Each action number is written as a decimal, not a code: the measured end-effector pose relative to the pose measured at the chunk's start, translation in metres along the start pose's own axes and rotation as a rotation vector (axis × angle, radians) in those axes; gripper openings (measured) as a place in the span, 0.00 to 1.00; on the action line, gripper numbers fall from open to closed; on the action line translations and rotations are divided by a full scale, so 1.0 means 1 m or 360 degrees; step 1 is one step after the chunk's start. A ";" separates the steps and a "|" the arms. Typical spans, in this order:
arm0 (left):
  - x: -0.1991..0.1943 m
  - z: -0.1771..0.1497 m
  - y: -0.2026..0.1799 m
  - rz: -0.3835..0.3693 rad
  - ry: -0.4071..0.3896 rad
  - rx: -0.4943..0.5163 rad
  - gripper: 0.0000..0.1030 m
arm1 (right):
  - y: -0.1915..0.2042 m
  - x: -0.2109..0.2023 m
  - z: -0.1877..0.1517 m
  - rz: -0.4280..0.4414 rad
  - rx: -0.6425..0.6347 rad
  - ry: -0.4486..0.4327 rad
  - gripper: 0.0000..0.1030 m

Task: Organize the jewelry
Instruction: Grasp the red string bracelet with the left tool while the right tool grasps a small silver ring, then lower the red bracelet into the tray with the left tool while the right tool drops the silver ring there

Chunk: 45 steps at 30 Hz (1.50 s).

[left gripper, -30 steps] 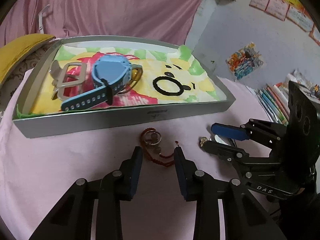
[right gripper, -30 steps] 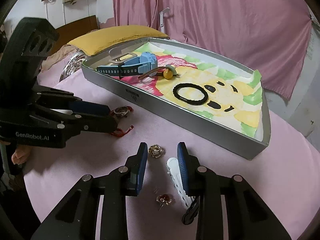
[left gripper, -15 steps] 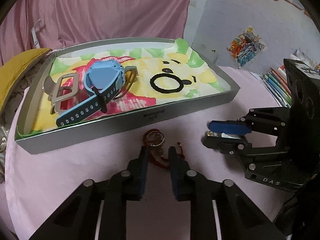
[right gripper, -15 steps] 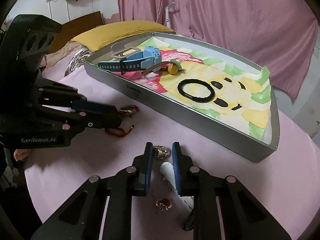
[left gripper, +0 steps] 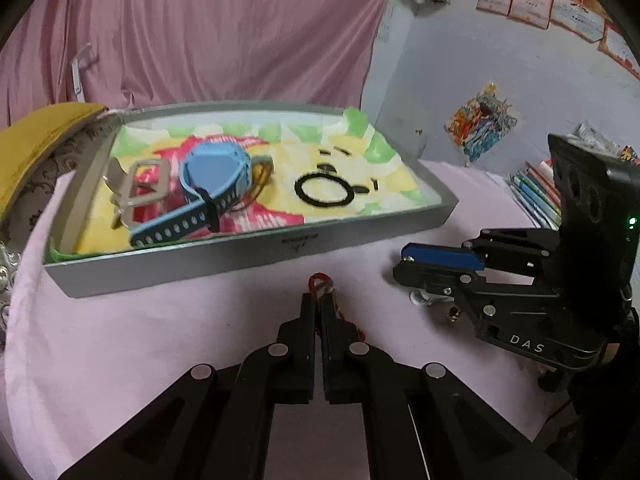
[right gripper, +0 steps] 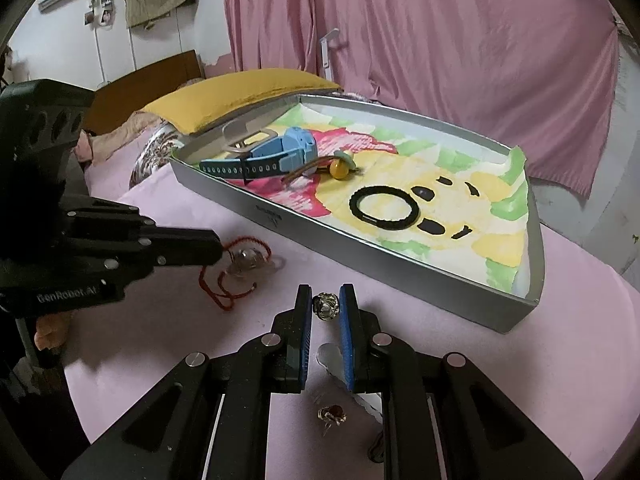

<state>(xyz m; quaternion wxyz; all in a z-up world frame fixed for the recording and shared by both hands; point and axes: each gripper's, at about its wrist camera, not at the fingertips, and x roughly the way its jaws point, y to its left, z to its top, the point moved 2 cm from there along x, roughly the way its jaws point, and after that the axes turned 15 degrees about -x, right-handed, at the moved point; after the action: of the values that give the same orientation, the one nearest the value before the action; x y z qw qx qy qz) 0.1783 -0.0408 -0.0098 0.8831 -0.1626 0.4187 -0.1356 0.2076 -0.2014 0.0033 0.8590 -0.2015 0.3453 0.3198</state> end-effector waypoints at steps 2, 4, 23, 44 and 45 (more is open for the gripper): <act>-0.007 0.001 0.000 -0.0012 -0.0045 0.0005 0.02 | -0.001 -0.001 -0.001 -0.0002 0.0018 -0.0016 0.11; -0.013 0.003 -0.001 -0.0023 -0.0085 0.0011 0.02 | -0.003 -0.002 -0.001 -0.0005 0.0034 -0.0034 0.12; -0.043 0.021 -0.004 -0.0280 -0.0398 -0.0046 0.02 | -0.008 -0.044 0.012 -0.0197 0.0166 -0.0395 0.12; -0.040 0.069 -0.009 -0.0307 -0.0878 -0.0135 0.02 | -0.034 -0.055 0.038 -0.0613 0.0144 -0.0753 0.12; -0.037 0.071 -0.009 -0.0296 -0.0889 -0.0131 0.02 | -0.035 -0.054 0.039 -0.0627 0.0139 -0.0769 0.12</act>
<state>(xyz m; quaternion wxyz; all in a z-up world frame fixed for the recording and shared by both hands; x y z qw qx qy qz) 0.2104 -0.0231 0.0619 0.9406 -0.2668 0.1479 -0.1488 0.2200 -0.2265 0.0731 0.9695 -0.1456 0.0989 0.1708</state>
